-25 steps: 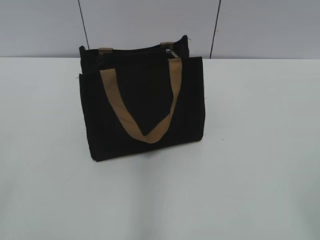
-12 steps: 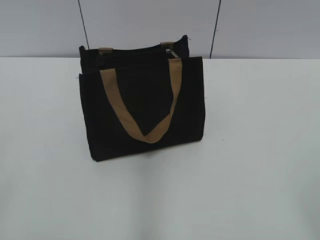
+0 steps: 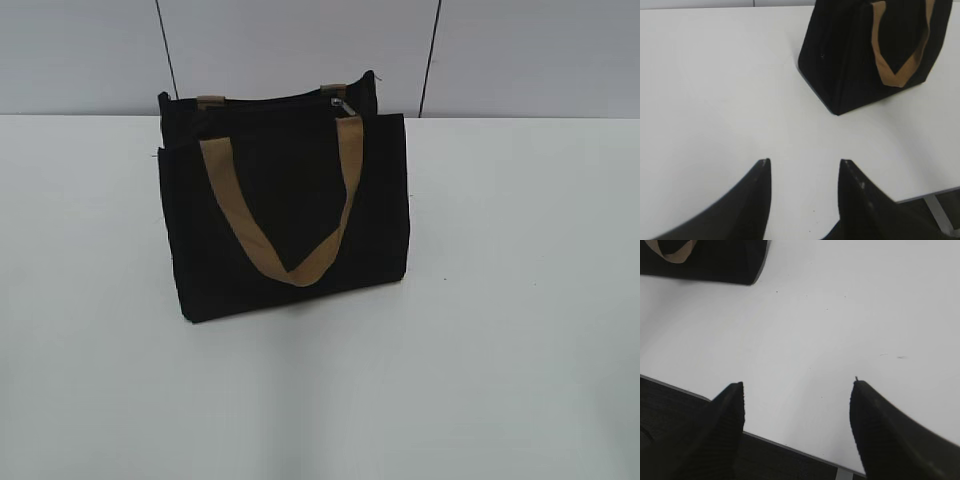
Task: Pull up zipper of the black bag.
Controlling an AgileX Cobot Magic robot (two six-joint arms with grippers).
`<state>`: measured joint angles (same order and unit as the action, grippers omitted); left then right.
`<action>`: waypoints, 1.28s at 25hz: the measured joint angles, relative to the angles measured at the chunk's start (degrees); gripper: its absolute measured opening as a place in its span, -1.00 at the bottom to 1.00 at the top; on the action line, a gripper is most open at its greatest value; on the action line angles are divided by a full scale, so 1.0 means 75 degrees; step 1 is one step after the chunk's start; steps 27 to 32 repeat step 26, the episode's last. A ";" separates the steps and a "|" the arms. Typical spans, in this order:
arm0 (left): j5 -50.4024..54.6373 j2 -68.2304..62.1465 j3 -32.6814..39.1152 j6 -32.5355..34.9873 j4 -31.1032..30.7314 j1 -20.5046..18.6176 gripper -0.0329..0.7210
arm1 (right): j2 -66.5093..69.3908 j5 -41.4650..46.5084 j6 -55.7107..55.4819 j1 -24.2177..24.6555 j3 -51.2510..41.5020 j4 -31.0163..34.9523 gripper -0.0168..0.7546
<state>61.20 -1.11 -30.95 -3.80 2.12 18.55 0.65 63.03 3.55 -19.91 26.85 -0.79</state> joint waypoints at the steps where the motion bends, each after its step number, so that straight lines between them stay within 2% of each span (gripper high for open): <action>1: 0.0000 0.0005 0.0000 0.0000 0.0000 -0.0188 -0.03 | 0.0000 0.0000 0.0000 0.0062 0.0000 0.0000 0.35; 8: -0.0002 0.0178 0.0009 0.0000 0.0006 -0.1548 -0.08 | 0.0000 -0.0009 0.0000 0.1316 0.0000 0.0007 0.35; 12: -0.0002 0.0178 0.0009 0.0000 0.0006 -0.2008 -0.15 | -0.0140 -0.0009 0.0000 0.1996 0.0000 0.0007 0.35; 17: -0.0008 0.0178 0.0016 0.0000 0.0006 -0.2080 -0.20 | -0.0146 -0.0009 -0.0008 0.2424 0.0000 0.0022 0.35; 32: -0.0008 0.0178 0.0016 0.0000 0.0017 -0.2090 -0.26 | -0.0146 -0.0009 -0.0008 0.2431 0.0000 0.0040 0.35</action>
